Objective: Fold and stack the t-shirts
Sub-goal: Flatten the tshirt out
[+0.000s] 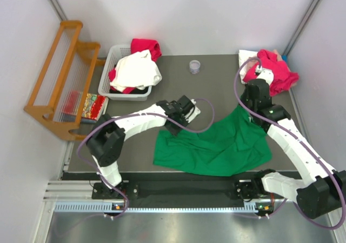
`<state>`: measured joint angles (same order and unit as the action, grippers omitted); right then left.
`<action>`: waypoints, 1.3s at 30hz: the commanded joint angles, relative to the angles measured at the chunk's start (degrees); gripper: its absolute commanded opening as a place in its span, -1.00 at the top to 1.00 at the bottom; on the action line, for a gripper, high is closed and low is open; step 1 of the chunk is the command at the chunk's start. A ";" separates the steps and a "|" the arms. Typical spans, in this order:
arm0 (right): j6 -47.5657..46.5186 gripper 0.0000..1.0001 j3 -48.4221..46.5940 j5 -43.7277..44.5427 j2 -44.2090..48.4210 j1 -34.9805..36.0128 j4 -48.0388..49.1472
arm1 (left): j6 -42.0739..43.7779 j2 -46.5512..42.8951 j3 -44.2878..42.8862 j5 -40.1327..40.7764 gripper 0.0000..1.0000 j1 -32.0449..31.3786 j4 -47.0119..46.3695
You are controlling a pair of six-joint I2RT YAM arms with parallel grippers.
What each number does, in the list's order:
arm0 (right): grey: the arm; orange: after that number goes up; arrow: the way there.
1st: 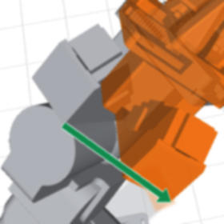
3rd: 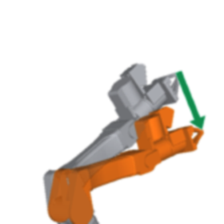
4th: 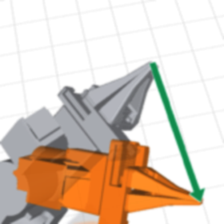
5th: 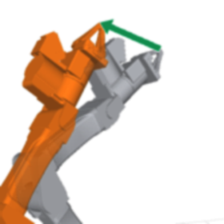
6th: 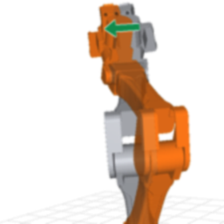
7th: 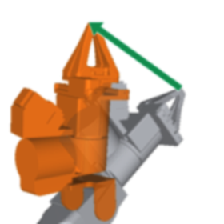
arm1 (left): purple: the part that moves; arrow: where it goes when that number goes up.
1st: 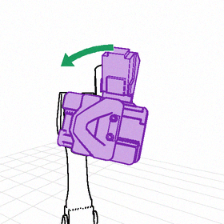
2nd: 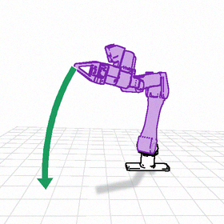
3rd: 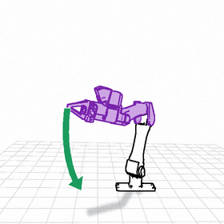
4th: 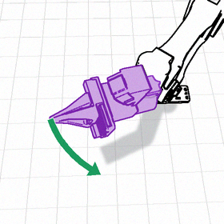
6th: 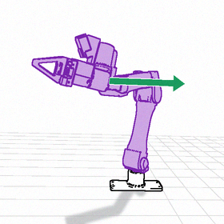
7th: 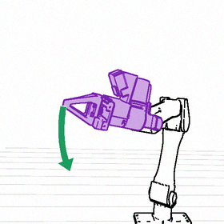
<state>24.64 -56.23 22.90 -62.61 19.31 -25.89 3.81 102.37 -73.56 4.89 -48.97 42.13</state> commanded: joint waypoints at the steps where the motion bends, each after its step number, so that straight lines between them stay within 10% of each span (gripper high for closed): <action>1: 0.23 1.00 -0.38 -0.40 0.47 -0.85 3.91 | 3.13 -5.86 -1.32 -3.30 1.00 1.33 3.66; 18: -4.08 1.00 -5.12 8.13 -4.27 -3.13 8.84 | 2.95 -6.04 -2.64 1.26 1.00 6.16 5.16; 28: -3.55 1.00 -7.93 6.81 1.34 -5.42 7.71 | 5.85 -7.79 -9.49 -7.78 1.00 33.39 7.70; 39: -3.11 1.00 -5.47 6.90 6.36 -5.42 4.71 | 8.23 -14.74 -6.86 -12.09 1.00 35.44 9.99</action>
<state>21.58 -60.31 28.84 -57.52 14.57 -20.86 10.63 90.80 -80.64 -4.08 -13.41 50.09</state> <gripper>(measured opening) 0.013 0.045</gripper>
